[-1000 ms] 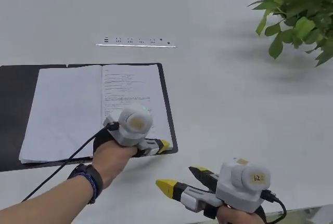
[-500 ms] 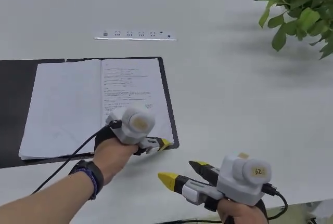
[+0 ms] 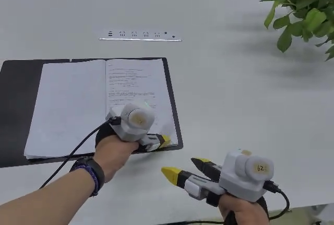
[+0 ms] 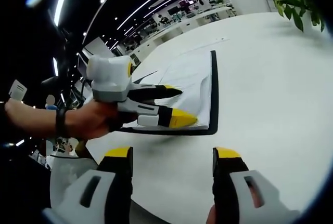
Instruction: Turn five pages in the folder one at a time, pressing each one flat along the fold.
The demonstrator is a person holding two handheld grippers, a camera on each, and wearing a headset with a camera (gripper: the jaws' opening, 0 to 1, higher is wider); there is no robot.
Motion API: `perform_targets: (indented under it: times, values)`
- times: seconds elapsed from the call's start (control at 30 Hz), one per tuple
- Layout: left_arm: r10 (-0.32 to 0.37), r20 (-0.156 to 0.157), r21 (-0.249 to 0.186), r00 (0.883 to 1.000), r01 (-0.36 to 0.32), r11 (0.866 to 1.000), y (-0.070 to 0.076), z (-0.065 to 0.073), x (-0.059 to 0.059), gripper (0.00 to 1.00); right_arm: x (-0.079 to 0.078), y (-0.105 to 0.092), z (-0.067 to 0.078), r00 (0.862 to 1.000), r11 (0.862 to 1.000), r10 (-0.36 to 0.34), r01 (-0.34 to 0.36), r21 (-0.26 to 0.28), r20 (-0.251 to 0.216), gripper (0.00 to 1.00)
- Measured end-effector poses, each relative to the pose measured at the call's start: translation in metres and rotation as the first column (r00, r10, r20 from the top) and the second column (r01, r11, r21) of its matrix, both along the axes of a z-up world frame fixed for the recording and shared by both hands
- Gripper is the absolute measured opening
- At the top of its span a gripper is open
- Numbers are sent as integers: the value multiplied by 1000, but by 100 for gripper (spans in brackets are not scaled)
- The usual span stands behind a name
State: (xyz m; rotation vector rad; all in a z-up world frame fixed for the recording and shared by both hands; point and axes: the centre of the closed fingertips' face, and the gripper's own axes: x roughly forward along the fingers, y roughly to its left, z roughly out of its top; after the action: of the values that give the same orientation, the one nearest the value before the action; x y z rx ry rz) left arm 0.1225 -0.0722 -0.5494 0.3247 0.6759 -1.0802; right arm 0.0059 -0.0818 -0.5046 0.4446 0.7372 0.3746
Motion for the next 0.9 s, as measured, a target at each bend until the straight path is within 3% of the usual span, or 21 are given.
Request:
perform_targets:
  times: [0.3, 0.5, 0.7, 0.9]
  values:
    - [17, -1, -19, 1000, -17, 1000, 7, 1, 3, 52, 73, -9, 12, 996, 997, -55, 50, 58, 76, 51]
    - [34, -7, -30, 999, -34, 999, 13, 2, 2, 49, 114, -2, 7, 996, 995, -30, 22, 92, 85, 49]
    - [39, -8, -31, 999, -40, 999, 19, 2, -2, 47, 132, 13, -1, 998, 987, -26, 17, 158, 57, 47]
    - [64, -31, -43, 998, -65, 997, 26, 3, -6, 48, 134, 21, -2, 999, 985, -22, 15, 170, 39, 42]
